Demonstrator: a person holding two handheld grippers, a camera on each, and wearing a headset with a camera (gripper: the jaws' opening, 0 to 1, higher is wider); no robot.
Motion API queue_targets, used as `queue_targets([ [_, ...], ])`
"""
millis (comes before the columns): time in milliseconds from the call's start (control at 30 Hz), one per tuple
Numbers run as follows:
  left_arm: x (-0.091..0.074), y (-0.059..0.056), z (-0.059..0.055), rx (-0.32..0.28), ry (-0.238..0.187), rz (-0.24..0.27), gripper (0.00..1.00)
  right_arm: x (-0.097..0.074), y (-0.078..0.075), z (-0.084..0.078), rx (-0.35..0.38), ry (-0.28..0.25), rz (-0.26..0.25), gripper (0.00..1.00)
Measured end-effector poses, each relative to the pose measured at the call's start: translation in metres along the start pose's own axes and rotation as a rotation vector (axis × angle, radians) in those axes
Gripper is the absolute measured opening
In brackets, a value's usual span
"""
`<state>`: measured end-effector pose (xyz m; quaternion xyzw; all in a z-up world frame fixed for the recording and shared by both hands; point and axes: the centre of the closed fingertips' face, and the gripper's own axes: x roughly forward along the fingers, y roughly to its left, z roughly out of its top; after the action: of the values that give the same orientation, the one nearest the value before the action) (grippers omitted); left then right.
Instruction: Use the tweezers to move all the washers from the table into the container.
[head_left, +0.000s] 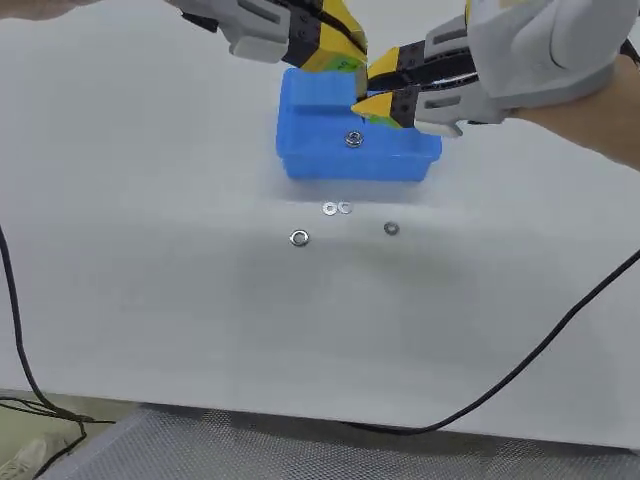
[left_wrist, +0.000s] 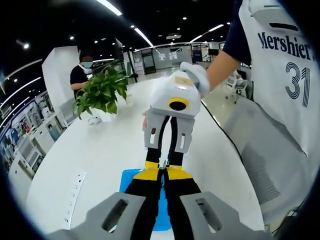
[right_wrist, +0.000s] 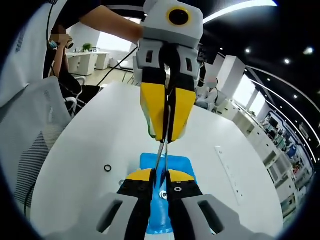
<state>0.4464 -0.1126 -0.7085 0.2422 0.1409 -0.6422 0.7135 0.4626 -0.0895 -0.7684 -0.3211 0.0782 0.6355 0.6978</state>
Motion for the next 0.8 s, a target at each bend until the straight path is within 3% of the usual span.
queue_targets([
  [167, 0.011, -0.023, 0.004, -0.017, -0.023, -0.02, 0.06, -0.013, 0.021, -0.007, 0.008, 0.018, 0.022, 0.11],
  [400, 0.03, -0.05, -0.001, -0.043, -0.026, -0.05, 0.06, -0.02, 0.053, -0.019, 0.05, 0.037, 0.037, 0.11],
  [800, 0.052, -0.068, -0.02, -0.078, -0.018, -0.084, 0.06, -0.017, 0.082, -0.042, 0.136, 0.055, 0.046, 0.11],
])
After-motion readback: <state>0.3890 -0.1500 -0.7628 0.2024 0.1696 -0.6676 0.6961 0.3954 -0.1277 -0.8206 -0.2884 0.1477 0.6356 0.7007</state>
